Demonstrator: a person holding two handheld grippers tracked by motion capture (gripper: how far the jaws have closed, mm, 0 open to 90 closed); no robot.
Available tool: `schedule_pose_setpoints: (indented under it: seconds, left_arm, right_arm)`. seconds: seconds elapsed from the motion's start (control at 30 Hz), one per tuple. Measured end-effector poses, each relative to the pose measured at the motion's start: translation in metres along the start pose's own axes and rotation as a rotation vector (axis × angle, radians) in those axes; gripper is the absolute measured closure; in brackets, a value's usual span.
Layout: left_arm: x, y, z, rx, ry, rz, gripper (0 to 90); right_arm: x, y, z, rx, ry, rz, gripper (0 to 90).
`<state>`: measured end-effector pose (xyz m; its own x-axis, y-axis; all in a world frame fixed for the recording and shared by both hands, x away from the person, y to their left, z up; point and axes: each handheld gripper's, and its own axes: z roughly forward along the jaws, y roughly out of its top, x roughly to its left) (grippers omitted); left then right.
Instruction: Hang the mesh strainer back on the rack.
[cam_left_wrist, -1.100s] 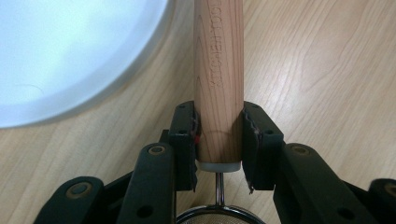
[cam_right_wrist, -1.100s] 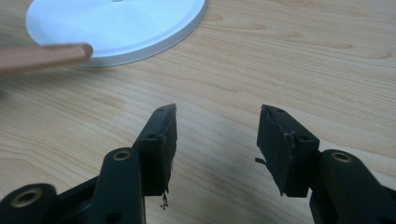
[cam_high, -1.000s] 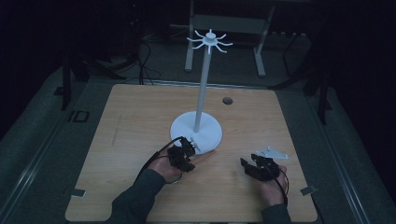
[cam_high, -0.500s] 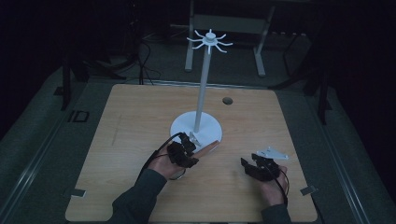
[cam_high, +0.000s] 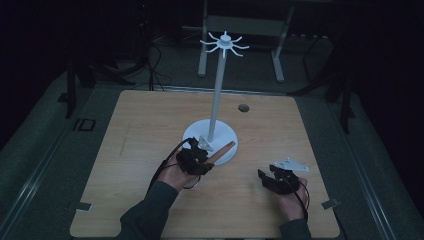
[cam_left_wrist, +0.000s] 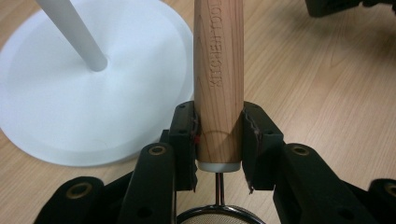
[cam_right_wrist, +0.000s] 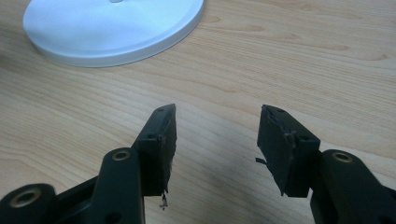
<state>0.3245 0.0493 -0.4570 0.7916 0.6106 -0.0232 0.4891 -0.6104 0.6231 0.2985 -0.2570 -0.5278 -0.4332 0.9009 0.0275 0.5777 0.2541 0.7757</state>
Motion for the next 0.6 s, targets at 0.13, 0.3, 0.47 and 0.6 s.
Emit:
schedule_pose_setpoints:
  seconds: [0.13, 0.3, 0.47, 0.6]
  left_arm:
    - [0.0, 0.002, -0.003, -0.017, 0.003, -0.002, 68.8]
    - [0.0, 0.004, -0.008, -0.049, 0.014, -0.013, 68.8]
    - [0.0, 0.005, -0.012, -0.082, 0.027, -0.028, 68.8]
    - [0.001, 0.006, -0.016, -0.11, 0.041, -0.041, 68.8]
  right_arm:
    - [0.0, 0.0, 0.0, 0.0, -0.001, 0.0, 46.7]
    - [0.0, 0.0, 0.0, -0.001, -0.007, -0.011, 46.6]
    - [0.0, -0.001, 0.0, -0.003, -0.008, -0.014, 46.5]
    - [0.0, -0.001, 0.0, -0.001, -0.008, -0.012, 46.5]
